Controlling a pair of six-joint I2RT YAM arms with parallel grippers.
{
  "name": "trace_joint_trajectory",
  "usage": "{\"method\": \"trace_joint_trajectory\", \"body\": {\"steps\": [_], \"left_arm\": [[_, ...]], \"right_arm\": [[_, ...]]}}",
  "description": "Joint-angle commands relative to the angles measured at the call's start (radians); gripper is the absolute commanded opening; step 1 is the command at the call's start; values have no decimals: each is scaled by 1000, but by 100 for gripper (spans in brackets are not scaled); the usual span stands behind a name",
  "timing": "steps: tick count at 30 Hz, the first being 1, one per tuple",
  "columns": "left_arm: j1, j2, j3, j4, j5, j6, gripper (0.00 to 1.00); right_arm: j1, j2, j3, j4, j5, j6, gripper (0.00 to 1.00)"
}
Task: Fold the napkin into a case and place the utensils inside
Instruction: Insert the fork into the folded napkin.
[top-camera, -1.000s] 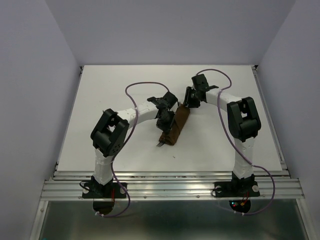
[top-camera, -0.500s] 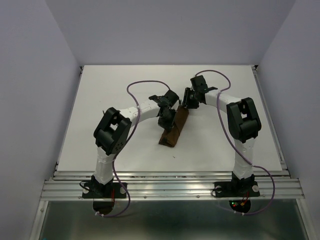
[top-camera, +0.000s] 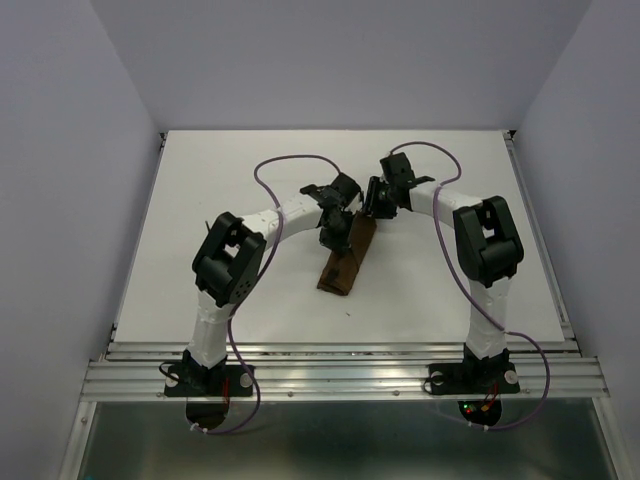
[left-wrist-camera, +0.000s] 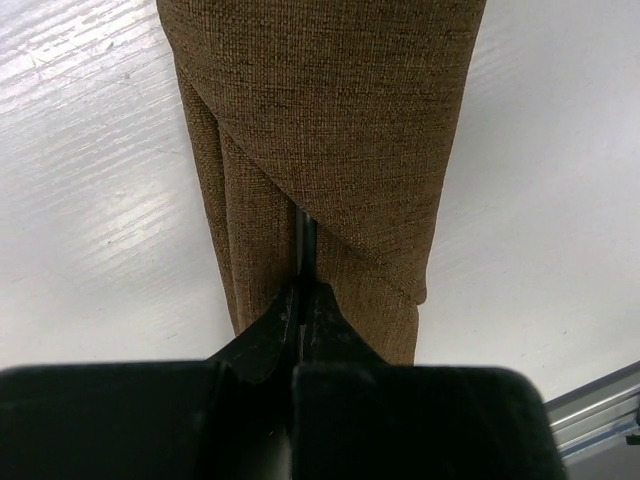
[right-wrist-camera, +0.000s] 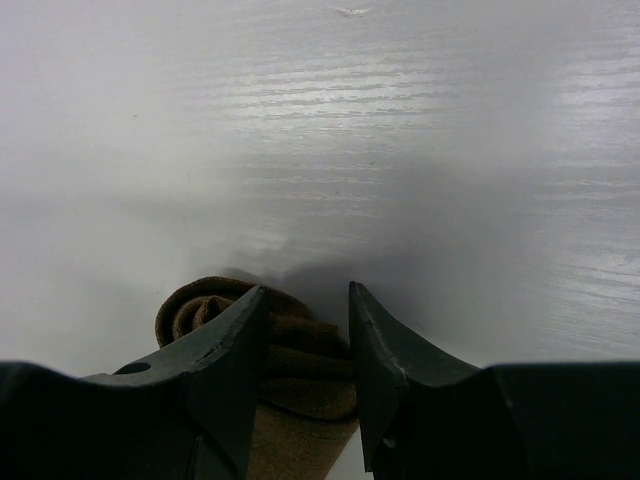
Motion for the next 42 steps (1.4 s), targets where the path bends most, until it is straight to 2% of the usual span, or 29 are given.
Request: {"method": "trace_joint_trajectory", "body": {"steps": [1,22,42], "left_arm": [[8,5,47,-7,-30,-21,0],[19,27,40,27,-52,-53,0],[20,28,102,-47,-142,6,0]], "right_arm": [[30,16,-48,-84,-1,6,44],[30,5,-82,-70,-5,15,44],[30,10,-82,-69,-9,13,44]]}}
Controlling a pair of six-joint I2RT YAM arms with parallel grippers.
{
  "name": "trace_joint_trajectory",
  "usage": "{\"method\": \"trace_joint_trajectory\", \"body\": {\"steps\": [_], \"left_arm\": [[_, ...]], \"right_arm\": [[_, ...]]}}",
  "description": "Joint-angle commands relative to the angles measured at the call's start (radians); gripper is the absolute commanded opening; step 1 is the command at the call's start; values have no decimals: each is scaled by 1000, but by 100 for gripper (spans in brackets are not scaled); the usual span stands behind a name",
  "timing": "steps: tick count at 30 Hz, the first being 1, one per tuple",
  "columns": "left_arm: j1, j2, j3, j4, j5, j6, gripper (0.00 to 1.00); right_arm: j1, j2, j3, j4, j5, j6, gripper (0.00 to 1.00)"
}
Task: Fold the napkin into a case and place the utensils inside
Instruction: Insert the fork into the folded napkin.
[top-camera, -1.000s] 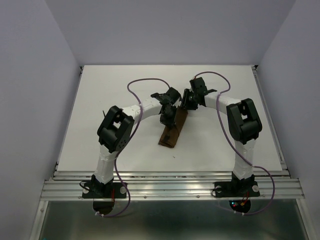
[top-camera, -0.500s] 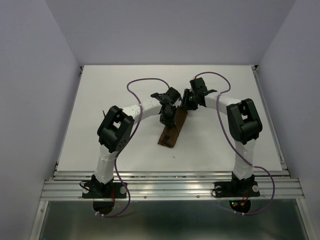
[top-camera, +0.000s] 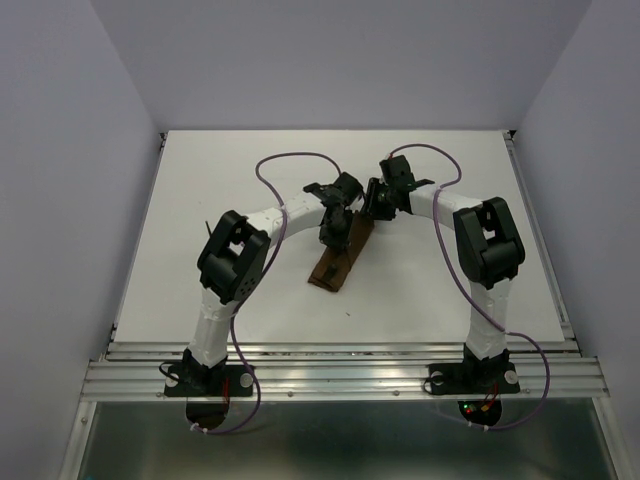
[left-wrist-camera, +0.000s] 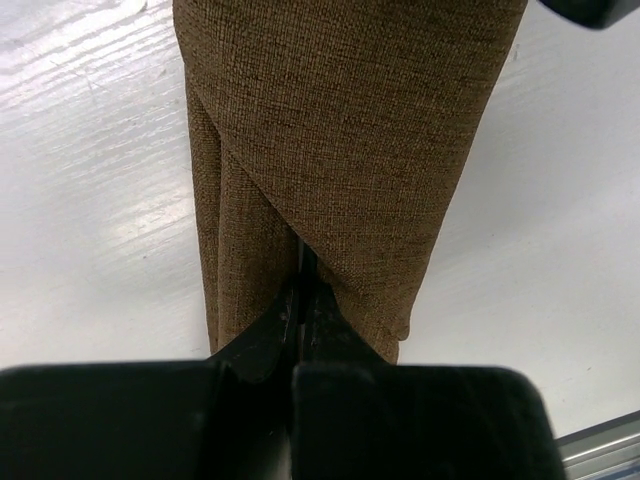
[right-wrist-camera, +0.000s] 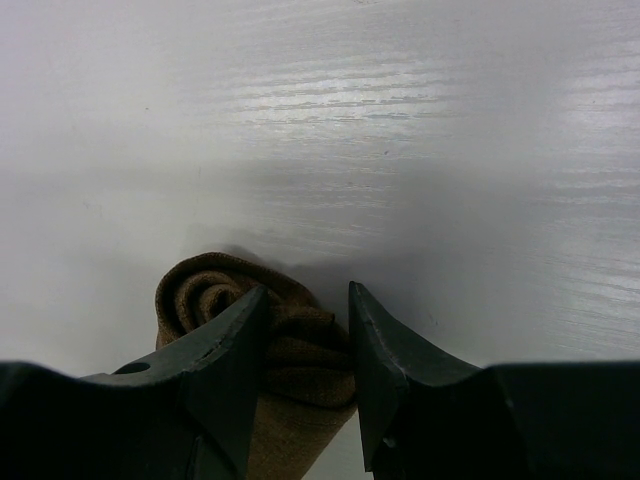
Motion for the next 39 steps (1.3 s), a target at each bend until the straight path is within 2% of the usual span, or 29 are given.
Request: {"method": "trace_joint_trajectory", "body": {"steps": [1,2,11,15,18,20,21,23,25,28,33,39], "left_arm": [[15,-13,62,-28,-72,32,0],[16,-13,66,-39,-112,49,0],[15,1,88,-75,-163,121,0],[15,-19,69,-66,-193,129,0],[16,-27,66,-63,-180,135,10],[16,-25,63,-63,-174,138,17],[18,-25,62,-63,-170,141,23],[19,-27,57,-65,-169,143,30],[19,-31,54,-66,-167,144,34],[24,-50,45,-68,-166,149,35],[39,-82,33,-71,-158,158,49],[61,-139,23,-75,-132,172,50]], "right_arm": [[21,27,-44,-112,-8,-9,44],[21,28,-44,-112,-8,-9,44],[21,25,-52,-112,-6,-12,44],[21,-30,-95,-96,27,14,45],[21,-128,-183,-41,57,68,48],[21,-180,-256,2,79,115,60],[21,-206,-279,14,86,129,61],[21,-272,-337,37,122,177,69],[21,-341,-372,57,167,206,73],[21,-401,-424,65,218,248,75],[21,-495,-506,106,179,298,75],[21,-571,-569,125,152,327,74]]}}
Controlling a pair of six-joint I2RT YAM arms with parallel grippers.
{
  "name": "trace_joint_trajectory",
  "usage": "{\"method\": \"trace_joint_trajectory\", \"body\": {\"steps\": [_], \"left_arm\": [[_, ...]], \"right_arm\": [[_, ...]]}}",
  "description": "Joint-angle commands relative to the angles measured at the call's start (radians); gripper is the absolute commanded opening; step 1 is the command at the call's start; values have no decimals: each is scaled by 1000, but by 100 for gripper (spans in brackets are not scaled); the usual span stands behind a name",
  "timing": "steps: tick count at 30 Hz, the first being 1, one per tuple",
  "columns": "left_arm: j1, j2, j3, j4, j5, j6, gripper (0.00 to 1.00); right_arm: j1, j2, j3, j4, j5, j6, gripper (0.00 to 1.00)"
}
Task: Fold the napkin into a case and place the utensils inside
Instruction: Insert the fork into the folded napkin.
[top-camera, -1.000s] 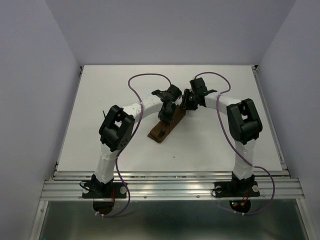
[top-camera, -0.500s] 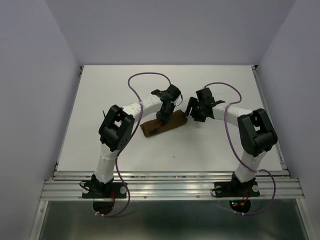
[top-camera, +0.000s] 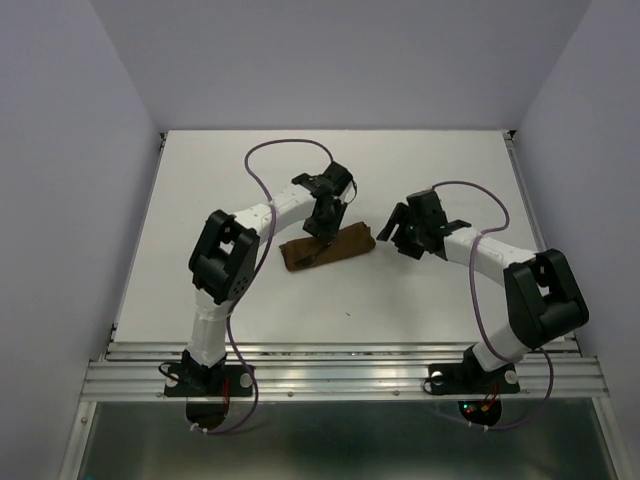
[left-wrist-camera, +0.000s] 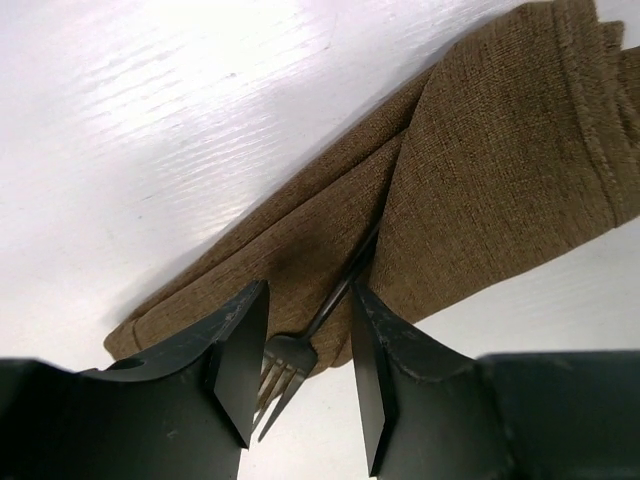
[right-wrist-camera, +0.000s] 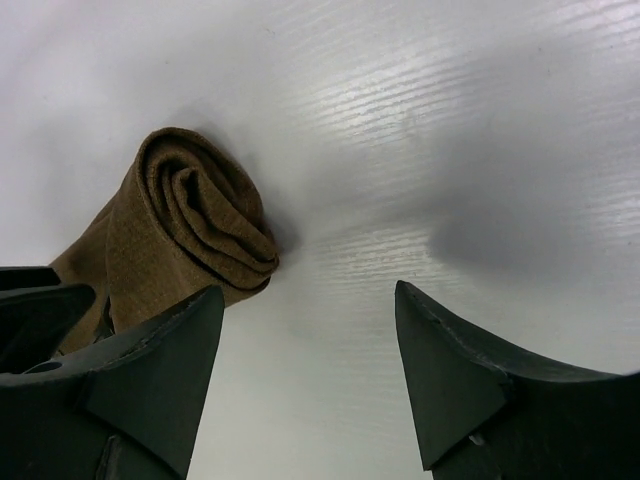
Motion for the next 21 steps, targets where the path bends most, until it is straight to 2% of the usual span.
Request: {"method": "trace_joint_trajectory", "body": {"steps": [1,8,12,14,21], "left_arm": [[26,-125,-8,-9,13,24,50],[100,-174,-62,23,31,28,49],[174,-165,-135,59,31,12,42],[194,-155,-173,87,34,0,39],[206,-109,-255,136,44,-29,36]], "right_arm": [[11,-74,-51,65,-10,39,75],[52,-134,-109,109,-78,56,72],[130,-103,-111,138,-76,85,69],[167,-67,-106,164,-79,105,65],[199,55,-69,223,-93,121,37]]}}
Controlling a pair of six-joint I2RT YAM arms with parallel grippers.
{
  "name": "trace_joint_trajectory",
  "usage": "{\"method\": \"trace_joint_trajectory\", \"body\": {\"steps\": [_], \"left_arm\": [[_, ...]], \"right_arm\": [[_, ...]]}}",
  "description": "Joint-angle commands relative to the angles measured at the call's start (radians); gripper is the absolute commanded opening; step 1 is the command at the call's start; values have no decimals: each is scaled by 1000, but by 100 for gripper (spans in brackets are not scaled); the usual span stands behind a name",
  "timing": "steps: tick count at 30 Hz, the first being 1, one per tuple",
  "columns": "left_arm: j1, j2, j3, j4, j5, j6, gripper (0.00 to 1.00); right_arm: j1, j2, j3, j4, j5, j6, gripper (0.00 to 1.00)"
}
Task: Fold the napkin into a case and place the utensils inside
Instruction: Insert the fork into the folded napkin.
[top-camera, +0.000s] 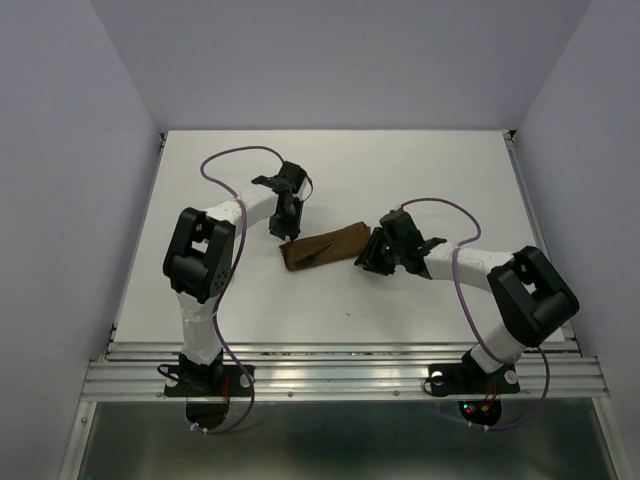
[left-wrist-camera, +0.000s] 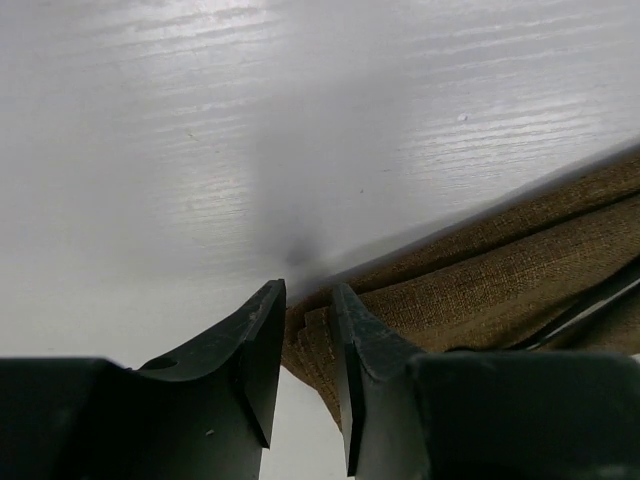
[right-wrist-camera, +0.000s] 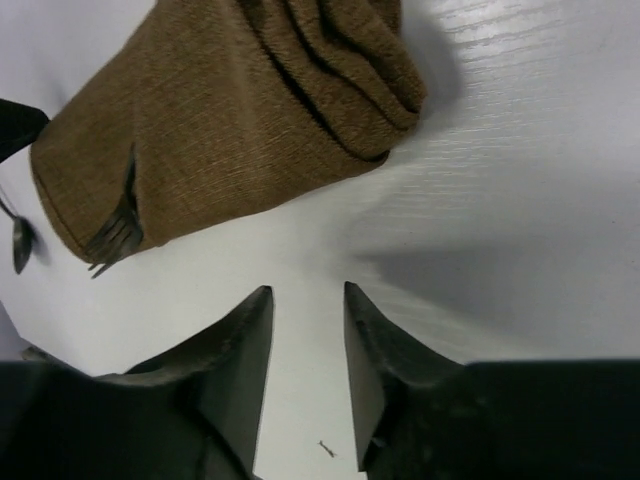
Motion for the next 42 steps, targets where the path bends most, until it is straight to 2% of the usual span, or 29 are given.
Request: {"method": "trace_joint_trajectory", "body": {"steps": [1,8,12,16,20,24,29,36,42], "left_arm": [[-13,6,-47,38,18,-24,36],[-13,-92,-214,112,120,-61,34],[-18,-169,-326,138,178,-70,34],[-31,-252,-355,120,203,-73,34],[-31,-303,-282,55,95,-87,37],[-42,-320,-187,1,2,-113,37],[-126,-257,-59,-20,-11,-130,38],[-186,-145,-57,55,141,-124,41],[-192,-94,-54,63,143,-129,40]], "right_arm": [[6,57,54,70,-2,16,33],[-4,183,182,43,52,-35,32],[-59,249,268,0,44,-78,32],[-102,318,386,-81,29,-136,32],[-102,328,463,-152,53,-200,33],[-102,279,413,-158,103,-201,34],[-102,188,315,-157,129,-187,36],[-102,66,152,-157,173,-165,38],[-102,-14,91,-158,193,-150,39]]}}
